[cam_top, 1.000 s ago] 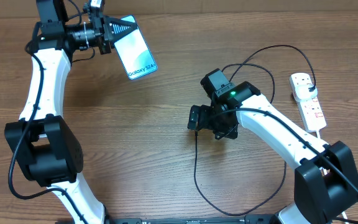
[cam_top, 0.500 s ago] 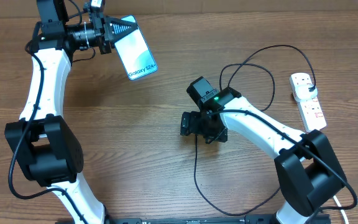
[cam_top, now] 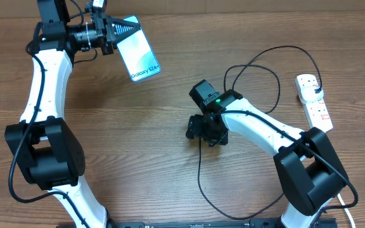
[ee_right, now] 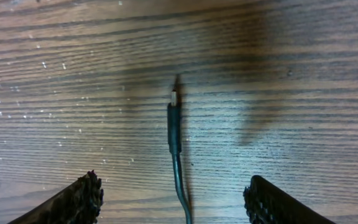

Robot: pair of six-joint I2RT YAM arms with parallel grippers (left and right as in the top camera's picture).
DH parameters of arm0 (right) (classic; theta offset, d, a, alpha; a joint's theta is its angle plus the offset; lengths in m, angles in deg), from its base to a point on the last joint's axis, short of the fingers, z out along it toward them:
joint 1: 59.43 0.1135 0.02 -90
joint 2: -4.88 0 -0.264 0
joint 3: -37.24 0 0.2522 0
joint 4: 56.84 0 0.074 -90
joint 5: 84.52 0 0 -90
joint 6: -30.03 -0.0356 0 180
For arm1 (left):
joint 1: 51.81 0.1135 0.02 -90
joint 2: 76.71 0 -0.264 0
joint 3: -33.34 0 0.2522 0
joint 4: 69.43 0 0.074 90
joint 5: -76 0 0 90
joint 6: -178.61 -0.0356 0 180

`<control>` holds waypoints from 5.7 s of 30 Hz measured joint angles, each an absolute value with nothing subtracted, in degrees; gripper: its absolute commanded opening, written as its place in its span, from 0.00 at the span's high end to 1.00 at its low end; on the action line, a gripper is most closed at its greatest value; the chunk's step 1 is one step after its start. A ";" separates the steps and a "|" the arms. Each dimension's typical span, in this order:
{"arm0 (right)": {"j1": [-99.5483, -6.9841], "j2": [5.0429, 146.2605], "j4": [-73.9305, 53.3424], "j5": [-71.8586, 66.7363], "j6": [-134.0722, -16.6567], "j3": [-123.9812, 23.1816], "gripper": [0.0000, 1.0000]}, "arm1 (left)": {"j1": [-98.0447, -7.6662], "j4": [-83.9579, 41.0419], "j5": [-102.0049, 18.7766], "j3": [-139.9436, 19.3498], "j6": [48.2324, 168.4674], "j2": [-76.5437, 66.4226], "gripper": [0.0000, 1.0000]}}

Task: Plug charger to phone and switch on socket
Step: 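Move the right gripper down over the black cable's USB-C plug, then lower the right gripper and close it on the USB-C plug, then lift the plug with the right gripper toward the phone's bottom port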

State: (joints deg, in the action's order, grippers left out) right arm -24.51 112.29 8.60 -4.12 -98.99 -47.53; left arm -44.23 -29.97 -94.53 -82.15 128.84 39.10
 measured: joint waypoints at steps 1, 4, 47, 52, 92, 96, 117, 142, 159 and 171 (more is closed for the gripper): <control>-24.54 112.32 8.51 -4.15 -98.99 -47.46 0.28 | -44.23 -29.95 -94.53 -82.15 128.84 39.10 0.96; -24.54 112.99 8.30 -4.28 -98.99 -47.44 0.30 | -44.23 -29.97 -94.53 -82.15 128.84 39.10 0.96; -27.18 118.26 8.56 -9.74 -99.34 -49.41 0.66 | -44.23 -29.97 -94.33 -82.15 128.43 39.10 0.96; -27.18 118.33 7.90 -9.74 -99.76 -49.43 0.69 | -44.23 -29.97 -94.33 -82.15 128.43 39.10 0.96; -26.39 118.52 6.13 -4.54 -98.97 -50.08 0.75 | -44.23 -29.97 -95.47 -82.15 125.87 39.10 0.96; -25.98 118.52 6.50 -3.18 -99.45 -50.19 0.77 | -44.23 -29.97 -95.47 -82.15 125.85 39.10 0.96; -25.89 118.52 8.30 -0.95 -102.64 -50.35 0.84 | -44.23 -29.97 -95.47 -82.15 125.82 39.10 0.96; -25.89 118.52 8.97 -1.09 -103.84 -50.35 0.79 | -44.23 -29.93 -95.47 -82.15 125.67 39.10 0.96; -24.78 118.52 8.82 -0.93 -103.91 -50.35 0.86 | -44.23 -29.95 -95.47 -82.15 125.67 39.10 0.96; -24.73 118.52 8.58 -1.00 -103.76 -50.35 0.96 | -44.23 -29.95 -95.47 -82.15 125.67 39.10 0.96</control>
